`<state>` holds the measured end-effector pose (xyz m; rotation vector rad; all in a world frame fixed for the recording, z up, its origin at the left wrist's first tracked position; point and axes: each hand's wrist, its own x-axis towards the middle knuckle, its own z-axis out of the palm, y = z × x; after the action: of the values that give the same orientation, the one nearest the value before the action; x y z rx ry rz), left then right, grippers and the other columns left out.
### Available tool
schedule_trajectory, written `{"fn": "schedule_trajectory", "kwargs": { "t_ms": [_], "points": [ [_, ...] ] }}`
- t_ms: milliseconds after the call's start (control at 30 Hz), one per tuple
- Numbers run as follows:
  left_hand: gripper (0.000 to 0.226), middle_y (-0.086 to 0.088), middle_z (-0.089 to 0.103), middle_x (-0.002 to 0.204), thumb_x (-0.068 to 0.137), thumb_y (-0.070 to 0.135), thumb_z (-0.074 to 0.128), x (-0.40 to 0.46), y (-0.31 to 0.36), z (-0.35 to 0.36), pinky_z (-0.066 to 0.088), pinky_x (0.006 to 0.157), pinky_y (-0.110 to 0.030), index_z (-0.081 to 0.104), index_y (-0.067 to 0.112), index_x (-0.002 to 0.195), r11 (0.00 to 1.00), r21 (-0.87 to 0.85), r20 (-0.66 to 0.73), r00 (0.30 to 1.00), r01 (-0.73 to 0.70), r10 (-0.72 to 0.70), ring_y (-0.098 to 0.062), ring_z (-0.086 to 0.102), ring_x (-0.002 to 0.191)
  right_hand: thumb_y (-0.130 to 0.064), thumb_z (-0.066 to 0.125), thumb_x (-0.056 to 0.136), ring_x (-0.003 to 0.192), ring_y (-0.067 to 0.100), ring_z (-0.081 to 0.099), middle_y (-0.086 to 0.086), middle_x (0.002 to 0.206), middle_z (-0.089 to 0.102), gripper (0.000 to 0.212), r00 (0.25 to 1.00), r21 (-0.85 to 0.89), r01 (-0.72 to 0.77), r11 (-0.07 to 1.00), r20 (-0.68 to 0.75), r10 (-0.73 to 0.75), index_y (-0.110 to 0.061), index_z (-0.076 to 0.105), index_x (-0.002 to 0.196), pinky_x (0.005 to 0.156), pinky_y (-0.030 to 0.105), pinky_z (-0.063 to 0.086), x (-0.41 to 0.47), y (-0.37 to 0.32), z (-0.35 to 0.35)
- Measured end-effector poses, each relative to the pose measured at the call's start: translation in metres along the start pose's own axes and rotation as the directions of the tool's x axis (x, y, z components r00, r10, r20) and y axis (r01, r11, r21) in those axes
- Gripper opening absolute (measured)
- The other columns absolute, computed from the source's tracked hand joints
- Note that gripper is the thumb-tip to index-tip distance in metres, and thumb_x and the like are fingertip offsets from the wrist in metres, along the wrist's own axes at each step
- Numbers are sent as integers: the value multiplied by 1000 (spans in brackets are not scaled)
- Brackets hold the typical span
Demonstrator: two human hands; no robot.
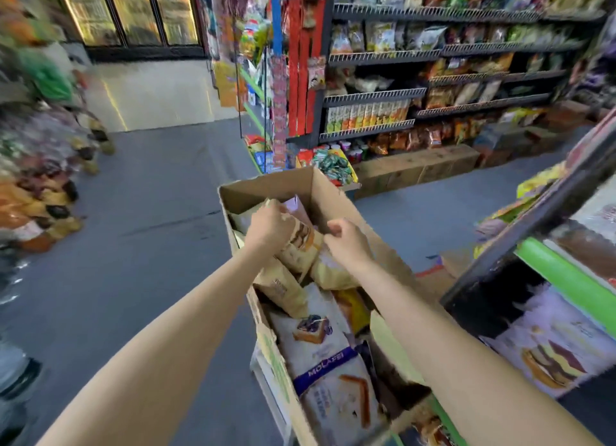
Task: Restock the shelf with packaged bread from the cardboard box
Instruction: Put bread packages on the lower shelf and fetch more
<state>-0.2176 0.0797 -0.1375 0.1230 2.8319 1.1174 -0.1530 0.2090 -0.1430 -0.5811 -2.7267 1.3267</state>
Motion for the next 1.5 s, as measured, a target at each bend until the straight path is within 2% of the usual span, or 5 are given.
{"fn": "schedule_trajectory", "kwargs": {
  "t_ms": [733,833,1167,1400,1500],
  "points": [
    [107,-2,36,140,57,62,78,171,-73,31,40,104,-51,25,29,144,896,401,546,835,-190,-67,-30,45,125,-16,66,84,134,27,33,10,151,26,71,957,-251,-2,968,281,75,-22,27,144,109,35,31,205,7,100],
    [112,-4,34,143,60,62,76,170,-76,31,40,104,-51,17,26,148,890,409,533,844,-203,-53,-30,43,128,-1,45,87,96,26,50,15,118,53,17,984,-362,14,932,172,52,-14,44,96,76,31,38,208,1,109],
    [80,-8,44,137,75,83,33,153,-54,8,31,107,-54,57,24,124,927,371,428,895,-51,-122,-33,39,128,2,56,81,67,16,40,4,68,49,15,891,-34,58,998,-449,-67,-8,47,73,55,27,24,139,14,64],
    [86,-12,61,122,82,79,24,127,1,-9,44,99,-39,56,12,125,633,-612,471,861,474,-190,-29,58,113,2,61,82,64,16,49,-3,73,61,14,884,161,214,963,-452,-121,-10,66,88,56,10,35,85,-13,12],
    [66,-9,70,91,79,68,54,102,23,-15,57,74,-29,61,9,107,623,-602,603,796,500,-55,-16,70,78,-1,65,78,67,10,54,0,75,65,17,896,199,236,951,-423,-134,-18,66,76,62,15,40,55,-3,-3]
  ]
}}
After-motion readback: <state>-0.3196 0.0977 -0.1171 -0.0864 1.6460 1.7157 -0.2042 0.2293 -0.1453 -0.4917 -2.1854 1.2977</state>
